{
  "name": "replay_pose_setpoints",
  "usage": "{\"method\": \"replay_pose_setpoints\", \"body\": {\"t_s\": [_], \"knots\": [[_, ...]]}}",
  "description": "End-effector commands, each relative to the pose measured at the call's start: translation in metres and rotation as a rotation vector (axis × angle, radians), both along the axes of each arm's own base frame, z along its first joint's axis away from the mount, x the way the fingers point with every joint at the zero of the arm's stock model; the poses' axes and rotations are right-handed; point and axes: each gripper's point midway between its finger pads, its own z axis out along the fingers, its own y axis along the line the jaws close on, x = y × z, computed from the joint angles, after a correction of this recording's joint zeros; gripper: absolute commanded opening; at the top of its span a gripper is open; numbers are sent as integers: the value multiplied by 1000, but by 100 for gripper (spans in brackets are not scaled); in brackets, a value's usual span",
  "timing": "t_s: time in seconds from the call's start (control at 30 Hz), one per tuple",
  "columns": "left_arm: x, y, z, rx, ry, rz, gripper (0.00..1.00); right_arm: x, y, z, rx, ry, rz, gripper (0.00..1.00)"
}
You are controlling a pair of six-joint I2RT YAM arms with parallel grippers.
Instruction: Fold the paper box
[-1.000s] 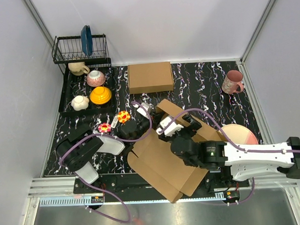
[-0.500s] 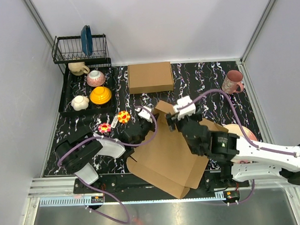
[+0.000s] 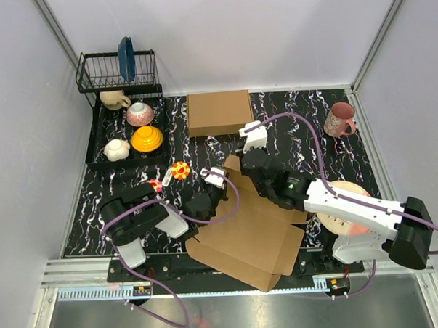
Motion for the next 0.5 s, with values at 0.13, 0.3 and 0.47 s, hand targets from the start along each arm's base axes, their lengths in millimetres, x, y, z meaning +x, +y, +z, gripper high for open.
{"method": "replay_pose_setpoints", "body": {"t_s": [0.13, 0.3, 0.47], "knots": [[1, 10, 32, -168, -106, 71, 9, -6, 40, -30, 140, 86, 110, 19], [0, 16, 28, -170, -104, 93, 10, -14, 48, -59, 151, 155, 141, 9], [0, 17, 23, -185, -88, 107, 10, -23, 50, -92, 113, 235, 165, 2]]}}
